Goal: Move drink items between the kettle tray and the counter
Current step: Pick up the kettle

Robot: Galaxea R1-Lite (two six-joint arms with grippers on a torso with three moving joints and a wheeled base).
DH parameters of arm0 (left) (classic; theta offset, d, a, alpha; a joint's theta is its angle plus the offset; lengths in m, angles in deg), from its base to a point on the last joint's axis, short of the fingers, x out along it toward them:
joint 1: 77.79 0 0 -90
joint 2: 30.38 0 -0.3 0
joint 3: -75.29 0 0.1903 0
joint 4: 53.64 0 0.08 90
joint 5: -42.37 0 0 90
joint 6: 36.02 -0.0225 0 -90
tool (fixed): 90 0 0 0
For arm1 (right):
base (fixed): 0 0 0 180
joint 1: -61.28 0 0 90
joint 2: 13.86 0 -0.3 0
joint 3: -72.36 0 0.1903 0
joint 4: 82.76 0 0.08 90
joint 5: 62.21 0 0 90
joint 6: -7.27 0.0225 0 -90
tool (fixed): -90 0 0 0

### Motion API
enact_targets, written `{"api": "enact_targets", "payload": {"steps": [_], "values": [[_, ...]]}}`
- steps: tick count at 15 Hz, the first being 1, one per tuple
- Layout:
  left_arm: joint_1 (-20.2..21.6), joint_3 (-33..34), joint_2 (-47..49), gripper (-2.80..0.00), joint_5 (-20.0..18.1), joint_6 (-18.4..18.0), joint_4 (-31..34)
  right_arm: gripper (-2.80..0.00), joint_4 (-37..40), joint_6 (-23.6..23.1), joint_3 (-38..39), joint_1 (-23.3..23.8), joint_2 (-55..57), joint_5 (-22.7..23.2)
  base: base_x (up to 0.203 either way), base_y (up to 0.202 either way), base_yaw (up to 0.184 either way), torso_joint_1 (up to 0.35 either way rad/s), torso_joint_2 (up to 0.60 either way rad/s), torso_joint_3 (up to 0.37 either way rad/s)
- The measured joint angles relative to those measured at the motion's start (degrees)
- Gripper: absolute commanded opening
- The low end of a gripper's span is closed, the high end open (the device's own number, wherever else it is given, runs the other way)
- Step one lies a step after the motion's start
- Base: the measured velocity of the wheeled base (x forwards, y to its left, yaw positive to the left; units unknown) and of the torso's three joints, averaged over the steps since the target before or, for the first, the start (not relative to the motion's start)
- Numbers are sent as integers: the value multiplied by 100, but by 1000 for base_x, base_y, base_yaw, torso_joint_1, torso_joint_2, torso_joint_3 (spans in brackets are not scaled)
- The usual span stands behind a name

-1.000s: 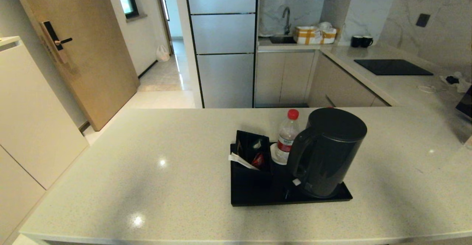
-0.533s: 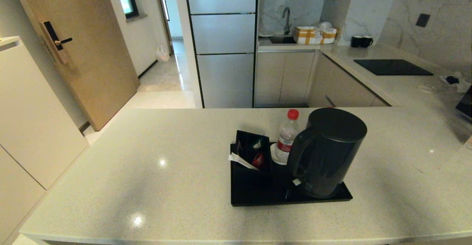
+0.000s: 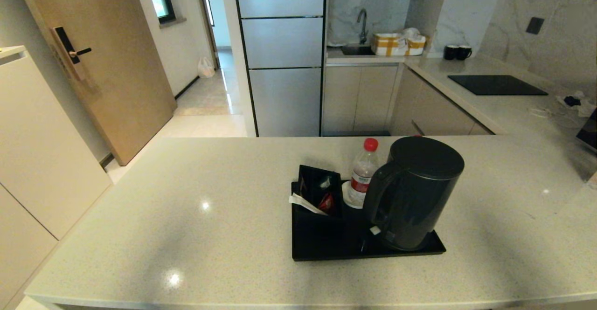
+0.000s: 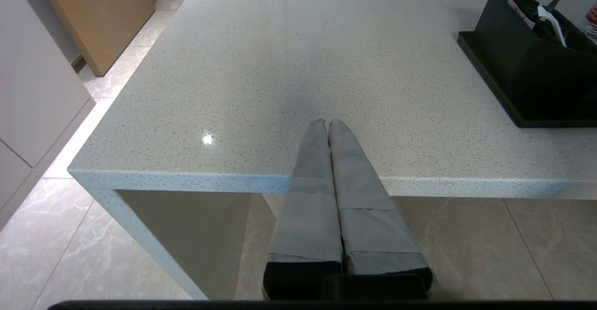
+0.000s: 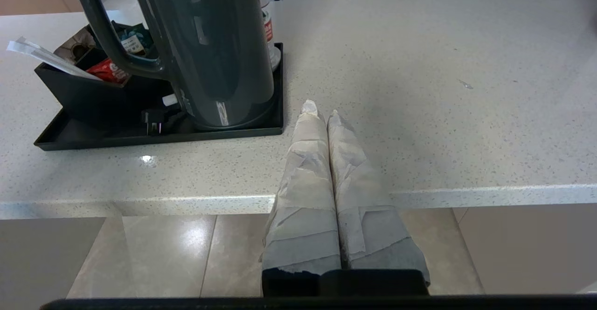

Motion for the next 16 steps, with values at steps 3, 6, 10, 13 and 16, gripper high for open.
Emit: {"api": "enact_targets", "payload": {"steps": [3,6,10,13,16], "values": [[0,0,0,-280,0,2,-2,-280,0,-6,0,0,0,0,0,0,0,0,0,0],[0,0,0,-280,-1,3,-2,-280,22,-216,0,0,0,44,0,0,0,0,0,0],[0,0,0,-280,-2,2,0,-280,17,-244,0,0,0,31,0,0,0,0,0,0],[0,0,0,-280,-4,2,0,-280,9,71,0,0,2,-10,0,0,0,0,0,0],[0,-7,0,-280,5,-143,27,-280,6,76,0,0,2,-14,0,0,0,0,0,0]]}}
